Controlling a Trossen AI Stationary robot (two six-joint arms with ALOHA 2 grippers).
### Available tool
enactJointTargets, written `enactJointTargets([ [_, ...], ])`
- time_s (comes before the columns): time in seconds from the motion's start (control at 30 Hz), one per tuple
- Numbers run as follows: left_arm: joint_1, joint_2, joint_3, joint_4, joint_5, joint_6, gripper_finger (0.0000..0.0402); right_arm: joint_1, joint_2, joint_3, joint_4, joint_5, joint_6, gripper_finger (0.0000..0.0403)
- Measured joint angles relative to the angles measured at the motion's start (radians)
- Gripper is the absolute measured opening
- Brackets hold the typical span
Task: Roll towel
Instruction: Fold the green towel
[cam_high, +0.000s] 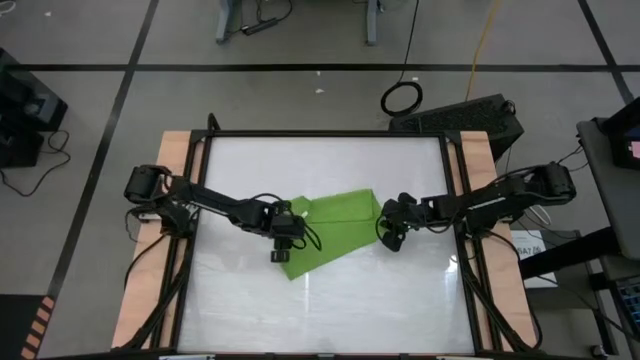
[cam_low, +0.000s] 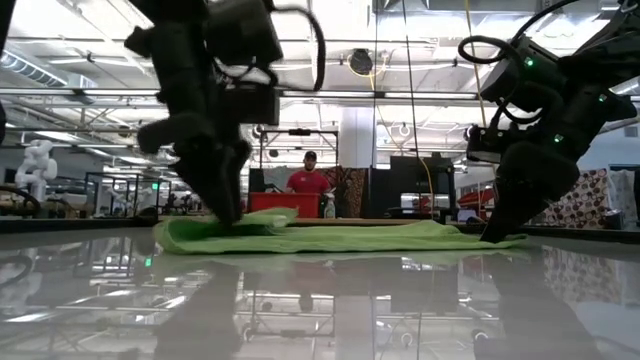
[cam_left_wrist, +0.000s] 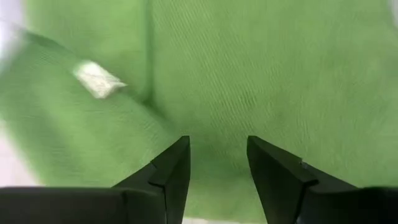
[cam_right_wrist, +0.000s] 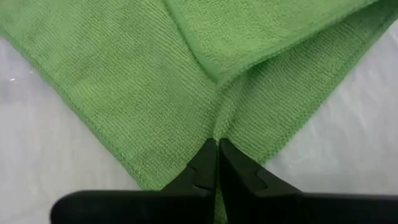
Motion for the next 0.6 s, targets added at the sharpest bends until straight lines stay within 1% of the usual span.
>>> enactJointTargets([
  [0.1,0.0,-0.019,0.0,-0.004,-0.013,-0.001,0.0166,0.0,0.0,0.0,0.0,-0.001,0.021,0.0008],
  [0.3,0.0,-0.007,0.0,-0.005,-0.014,-0.002,0.0166,0.0,0.0,0.0,0.002,-0.014,0.085,0.0008],
  [0.37,0.0,-0.007,-0.001,0.012,-0.019,-0.002,0.0166,0.001,-0.002,0.0,0.005,-0.036,0.104,0.0008],
  [0.5,0.0,-0.007,0.0,0.078,-0.124,-0.002,0.0166,0.022,-0.011,-0.004,0.011,-0.055,0.131,0.0008],
  [0.6,0.006,0.001,0.001,0.171,-0.196,0.001,0.0166,0.043,-0.018,-0.005,0.01,-0.05,0.151,0.0008],
])
